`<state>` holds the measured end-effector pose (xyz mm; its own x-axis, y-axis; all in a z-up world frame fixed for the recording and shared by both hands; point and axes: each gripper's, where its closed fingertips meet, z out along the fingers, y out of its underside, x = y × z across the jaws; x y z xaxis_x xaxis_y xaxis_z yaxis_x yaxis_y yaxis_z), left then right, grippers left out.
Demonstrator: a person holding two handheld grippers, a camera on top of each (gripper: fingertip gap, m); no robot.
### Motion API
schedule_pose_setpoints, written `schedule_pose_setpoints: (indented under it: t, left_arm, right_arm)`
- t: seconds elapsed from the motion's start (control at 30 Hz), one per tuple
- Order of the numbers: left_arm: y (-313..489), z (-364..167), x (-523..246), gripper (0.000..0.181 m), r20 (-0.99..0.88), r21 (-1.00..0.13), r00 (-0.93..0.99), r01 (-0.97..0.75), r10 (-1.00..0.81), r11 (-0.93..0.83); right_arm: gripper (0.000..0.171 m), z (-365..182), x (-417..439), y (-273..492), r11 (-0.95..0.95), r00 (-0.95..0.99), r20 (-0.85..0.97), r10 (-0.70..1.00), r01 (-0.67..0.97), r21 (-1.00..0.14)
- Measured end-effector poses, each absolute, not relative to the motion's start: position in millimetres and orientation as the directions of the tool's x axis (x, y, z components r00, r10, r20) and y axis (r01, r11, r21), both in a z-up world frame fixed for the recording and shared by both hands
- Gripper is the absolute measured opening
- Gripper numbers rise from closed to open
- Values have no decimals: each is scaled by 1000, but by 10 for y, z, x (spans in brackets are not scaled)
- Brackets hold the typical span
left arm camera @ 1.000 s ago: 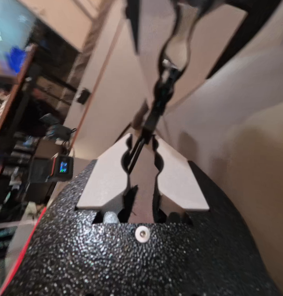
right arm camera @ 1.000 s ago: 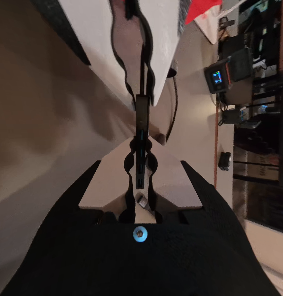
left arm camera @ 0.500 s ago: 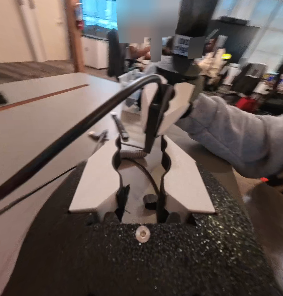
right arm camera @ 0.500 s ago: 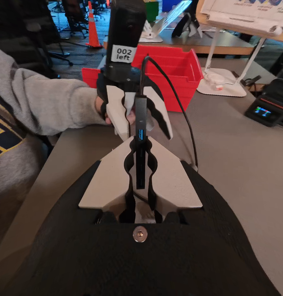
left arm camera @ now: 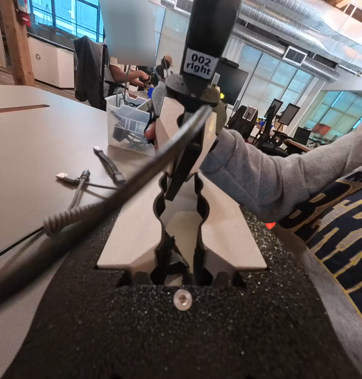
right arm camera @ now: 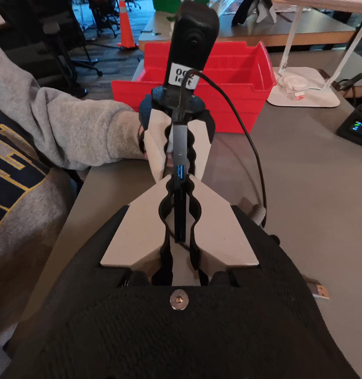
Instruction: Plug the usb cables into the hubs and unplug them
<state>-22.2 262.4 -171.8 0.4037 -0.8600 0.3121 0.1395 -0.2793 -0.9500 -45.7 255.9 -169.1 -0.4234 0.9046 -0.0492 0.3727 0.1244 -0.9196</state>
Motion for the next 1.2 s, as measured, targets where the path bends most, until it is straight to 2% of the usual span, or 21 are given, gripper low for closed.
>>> schedule_pose_setpoints:
  t: [0.1, 0.23, 0.33, 0.4, 0.43, 0.47, 0.53, 0.6, 0.63, 0.7, 0.73, 0.8, 0.87, 1.03, 1.13, 1.2]
  left_arm:
    - [2573, -1798, -185, 24, 297, -955, 388, 98, -873, -281]
    - [2535, -1661, -183, 23, 215, -975, 396, 143, -893, -172]
    - [2468, -1629, -144, 48, 240, -966, 341, 174, -909, -190]
    - [2463, -1486, -224, 51, 226, -956, 341, 255, -913, -142]
    - [2463, -1431, -278, 48, 201, -956, 361, 276, -911, -102]
    - [2464, -1420, -313, 30, 171, -961, 386, 267, -907, -67]
    - [2456, -1505, -281, 14, 169, -973, 377, 210, -911, -94]
    - [2484, -1554, -289, 7, 206, -970, 373, 203, -904, -138]
    - [2504, -1574, -318, 8, 199, -973, 398, 189, -895, -132]
    - [2508, -1587, -383, 8, 170, -981, 446, 157, -879, -110]
    - [2489, -1574, -397, 8, 166, -982, 448, 160, -879, -104]
    - [2454, -1577, -384, 8, 156, -983, 441, 158, -884, -95]
    - [2440, -1631, -354, 8, 136, -989, 443, 117, -886, -93]
    - [2429, -1737, -269, 16, 188, -982, 413, 83, -891, -169]
    - [2456, -1785, -228, 6, 103, -994, 461, 16, -882, -108]
    - [2523, -1764, -329, 10, 88, -996, 526, 21, -846, -90]
  right_arm:
    - [9, -1782, -414, 2510, 190, -443, -19, 897, 424, -885]
    - [8, -1661, -397, 2464, 148, -462, -62, 885, 404, -903]
    - [8, -1691, -383, 2478, 228, -448, 11, 894, 432, -872]
    - [8, -1782, -351, 2481, 264, -447, 26, 894, 479, -837]
    - [8, -1805, -343, 2497, 277, -440, 42, 897, 485, -829]
    - [8, -1792, -340, 2486, 267, -440, 36, 897, 477, -837]
    - [8, -1717, -366, 2437, 221, -447, 4, 894, 434, -873]
    - [9, -1756, -397, 2430, 202, -444, -19, 896, 444, -873]
    - [12, -1771, -411, 2444, 193, -435, -24, 900, 449, -873]
    - [31, -1834, -367, 2570, 189, -374, -15, 927, 503, -844]
    - [34, -1849, -315, 2584, 178, -366, -32, 930, 525, -832]
    - [28, -1888, -251, 2552, 172, -380, -59, 923, 546, -820]
    - [9, -1991, -229, 2507, 235, -411, -22, 911, 563, -792]
    - [8, -2018, -209, 2500, 305, -421, 48, 906, 570, -763]
    - [9, -2045, -243, 2480, 321, -427, 52, 903, 587, -743]
    - [17, -1921, -271, 2580, 228, -350, 24, 937, 556, -800]
